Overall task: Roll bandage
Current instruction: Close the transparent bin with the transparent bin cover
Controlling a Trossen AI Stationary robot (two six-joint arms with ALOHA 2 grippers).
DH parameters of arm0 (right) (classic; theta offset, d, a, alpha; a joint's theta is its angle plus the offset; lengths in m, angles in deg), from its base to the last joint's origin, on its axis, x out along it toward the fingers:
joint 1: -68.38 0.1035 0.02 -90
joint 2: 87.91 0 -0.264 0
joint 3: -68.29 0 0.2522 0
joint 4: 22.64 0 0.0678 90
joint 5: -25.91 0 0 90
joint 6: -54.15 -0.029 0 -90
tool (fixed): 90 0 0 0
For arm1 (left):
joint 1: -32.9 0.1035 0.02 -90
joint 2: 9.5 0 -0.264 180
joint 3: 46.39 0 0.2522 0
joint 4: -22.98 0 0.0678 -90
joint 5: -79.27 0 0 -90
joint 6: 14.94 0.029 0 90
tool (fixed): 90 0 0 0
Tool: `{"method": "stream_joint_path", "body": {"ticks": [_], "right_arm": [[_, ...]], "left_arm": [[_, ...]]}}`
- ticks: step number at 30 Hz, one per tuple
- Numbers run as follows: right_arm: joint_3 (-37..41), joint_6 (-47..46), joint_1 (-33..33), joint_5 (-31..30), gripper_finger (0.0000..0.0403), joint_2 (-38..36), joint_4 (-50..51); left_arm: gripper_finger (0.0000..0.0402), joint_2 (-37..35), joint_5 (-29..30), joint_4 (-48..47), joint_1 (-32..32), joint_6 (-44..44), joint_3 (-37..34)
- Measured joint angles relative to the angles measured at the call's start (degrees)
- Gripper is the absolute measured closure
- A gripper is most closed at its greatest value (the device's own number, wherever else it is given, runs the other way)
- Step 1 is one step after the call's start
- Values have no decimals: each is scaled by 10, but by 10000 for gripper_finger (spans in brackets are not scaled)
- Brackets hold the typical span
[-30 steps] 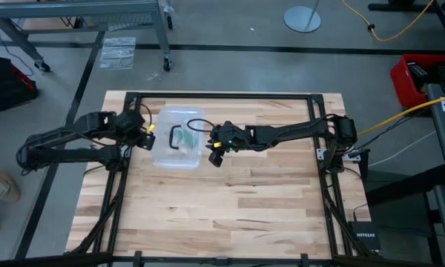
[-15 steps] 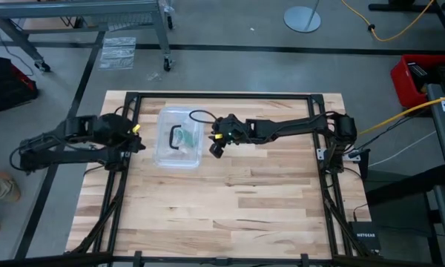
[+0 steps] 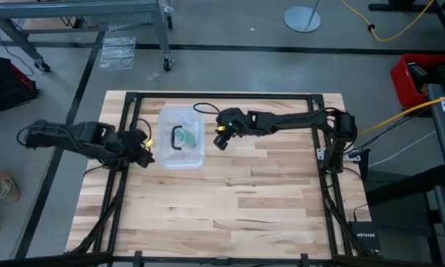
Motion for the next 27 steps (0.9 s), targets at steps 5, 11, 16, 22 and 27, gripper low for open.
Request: {"method": "stream_joint_path", "body": {"ticks": [5, 11, 16, 22, 27], "right_arm": [[0, 13, -7, -1, 299, 0, 17], [0, 14, -6, 6, 299, 0, 24], [0, 14, -6, 13, 299, 0, 48], [0, 14, -6, 14, 299, 0, 49], [0, 13, -6, 26, 299, 0, 43]], "left_arm": [[402, 2, 58, 11, -64, -54, 0], [401, 2, 82, 1, -108, -100, 0], [402, 23, 75, 33, -169, -131, 0], [401, 86, 93, 56, -248, -177, 0], [401, 141, 163, 101, -282, -169, 0]]}}
